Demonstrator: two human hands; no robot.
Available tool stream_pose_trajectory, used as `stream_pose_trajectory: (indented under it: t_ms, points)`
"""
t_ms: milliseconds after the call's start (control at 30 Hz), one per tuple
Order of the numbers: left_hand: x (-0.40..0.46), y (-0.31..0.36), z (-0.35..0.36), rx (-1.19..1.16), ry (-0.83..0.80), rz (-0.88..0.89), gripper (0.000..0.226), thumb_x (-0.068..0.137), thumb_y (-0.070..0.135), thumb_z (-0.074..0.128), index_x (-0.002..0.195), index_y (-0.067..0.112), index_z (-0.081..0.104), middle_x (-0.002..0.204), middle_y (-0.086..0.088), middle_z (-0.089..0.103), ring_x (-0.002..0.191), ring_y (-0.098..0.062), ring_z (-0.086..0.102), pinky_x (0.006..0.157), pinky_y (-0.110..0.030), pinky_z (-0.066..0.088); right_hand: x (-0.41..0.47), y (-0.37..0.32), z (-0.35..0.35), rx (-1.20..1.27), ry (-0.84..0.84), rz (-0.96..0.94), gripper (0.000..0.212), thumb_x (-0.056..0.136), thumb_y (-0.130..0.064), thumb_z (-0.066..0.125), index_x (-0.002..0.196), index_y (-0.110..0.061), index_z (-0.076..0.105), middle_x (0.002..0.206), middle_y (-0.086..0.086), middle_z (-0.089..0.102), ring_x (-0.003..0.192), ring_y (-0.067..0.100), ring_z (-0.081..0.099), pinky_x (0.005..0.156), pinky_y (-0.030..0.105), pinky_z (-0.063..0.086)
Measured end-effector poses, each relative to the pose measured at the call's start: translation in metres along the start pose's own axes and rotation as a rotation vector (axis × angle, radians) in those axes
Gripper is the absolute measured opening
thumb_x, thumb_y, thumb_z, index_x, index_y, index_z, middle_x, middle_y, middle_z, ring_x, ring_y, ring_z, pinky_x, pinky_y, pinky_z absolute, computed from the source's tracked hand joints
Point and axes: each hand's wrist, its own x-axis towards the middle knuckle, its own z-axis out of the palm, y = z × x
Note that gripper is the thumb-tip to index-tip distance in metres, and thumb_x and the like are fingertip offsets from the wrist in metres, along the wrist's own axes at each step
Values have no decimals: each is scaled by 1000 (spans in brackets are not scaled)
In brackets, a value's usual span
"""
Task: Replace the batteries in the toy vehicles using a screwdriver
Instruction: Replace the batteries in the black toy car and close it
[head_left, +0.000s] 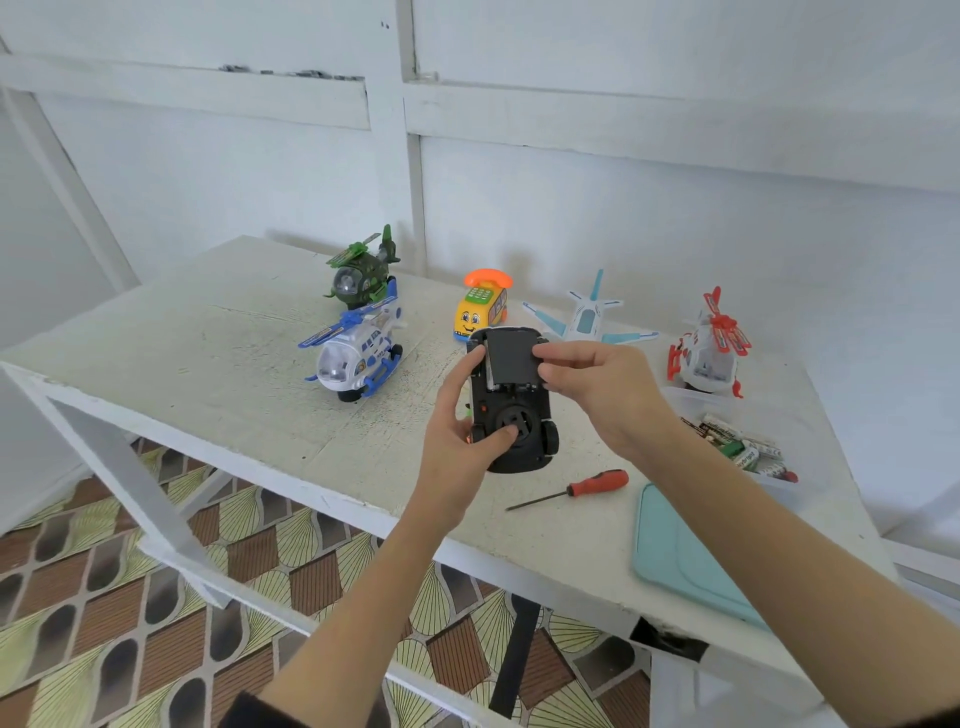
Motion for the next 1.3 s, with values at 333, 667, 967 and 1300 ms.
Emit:
stream_pose_trajectory:
  t_ms: [333, 667, 967, 1300]
  points:
    - [-4, -3, 3, 9, 6, -1, 78, 82, -20, 61, 133, 36, 46, 118, 32, 61, 96, -22, 70, 78, -38, 60, -3, 0, 1, 0, 52, 20, 21, 80, 8, 64, 98, -2, 69, 95, 9, 67, 89, 17, 63, 74, 19, 56]
    - [-7, -1, 6, -6, -4, -8, 77, 81, -22, 59, 131, 35, 45, 111, 36, 63, 91, -15, 70, 78, -36, 60, -6, 0, 2, 90, 85, 48, 20, 79, 9, 64, 93, -4, 69, 88, 5, 67, 85, 16, 62, 76, 22, 55]
    - [-8, -3, 6, -25, 3, -24, 75, 73, -6, 68, 130, 40, 50, 125, 28, 59, 98, -25, 69, 80, -43, 60, -4, -2, 2, 111, 108, 114, 18, 79, 10, 63, 84, -6, 70, 91, 7, 67, 87, 16, 63, 68, 19, 54]
    - [-8, -6, 7, -14, -8, -22, 75, 74, -5, 67, 130, 42, 50, 139, 6, 53, 96, -28, 68, 81, -47, 59, -3, -3, 5, 150, 165, 150, 18, 79, 12, 63, 80, -5, 69, 90, 8, 66, 84, 16, 62, 69, 20, 54]
